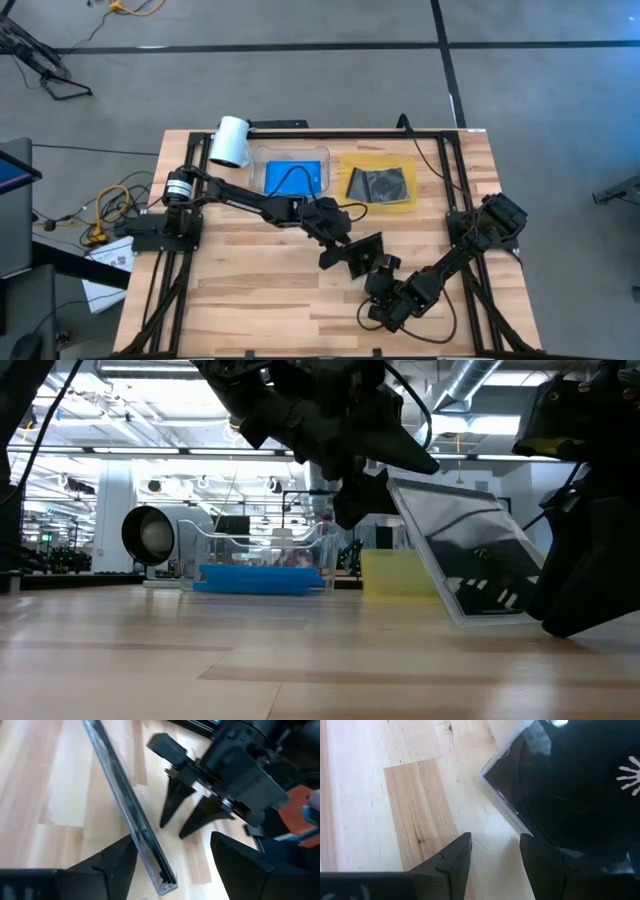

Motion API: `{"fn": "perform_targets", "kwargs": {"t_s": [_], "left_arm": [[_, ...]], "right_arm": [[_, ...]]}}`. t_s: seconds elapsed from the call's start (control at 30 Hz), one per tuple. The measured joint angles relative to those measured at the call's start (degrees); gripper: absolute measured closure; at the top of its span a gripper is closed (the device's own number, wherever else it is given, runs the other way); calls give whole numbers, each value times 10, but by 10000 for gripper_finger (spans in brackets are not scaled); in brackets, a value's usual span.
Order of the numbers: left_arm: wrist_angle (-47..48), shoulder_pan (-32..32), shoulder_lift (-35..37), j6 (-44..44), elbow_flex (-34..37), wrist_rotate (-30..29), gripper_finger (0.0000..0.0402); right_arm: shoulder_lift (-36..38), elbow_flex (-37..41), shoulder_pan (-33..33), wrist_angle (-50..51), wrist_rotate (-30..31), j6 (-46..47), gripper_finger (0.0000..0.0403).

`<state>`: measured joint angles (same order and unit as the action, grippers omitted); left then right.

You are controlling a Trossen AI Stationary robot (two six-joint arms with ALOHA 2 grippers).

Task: Pick & place jewel cases by type
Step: Put the black CD case into the yellow bin

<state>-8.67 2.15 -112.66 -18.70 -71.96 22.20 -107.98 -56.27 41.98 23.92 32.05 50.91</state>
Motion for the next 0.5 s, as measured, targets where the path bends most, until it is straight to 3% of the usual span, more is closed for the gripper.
{"fn": "perform_targets", "kwargs": {"t_s": [0.5], "left_arm": [[1,0,0,19,0,-12,290]], "right_arm": [[0,0,0,0,0,0,237]]}}
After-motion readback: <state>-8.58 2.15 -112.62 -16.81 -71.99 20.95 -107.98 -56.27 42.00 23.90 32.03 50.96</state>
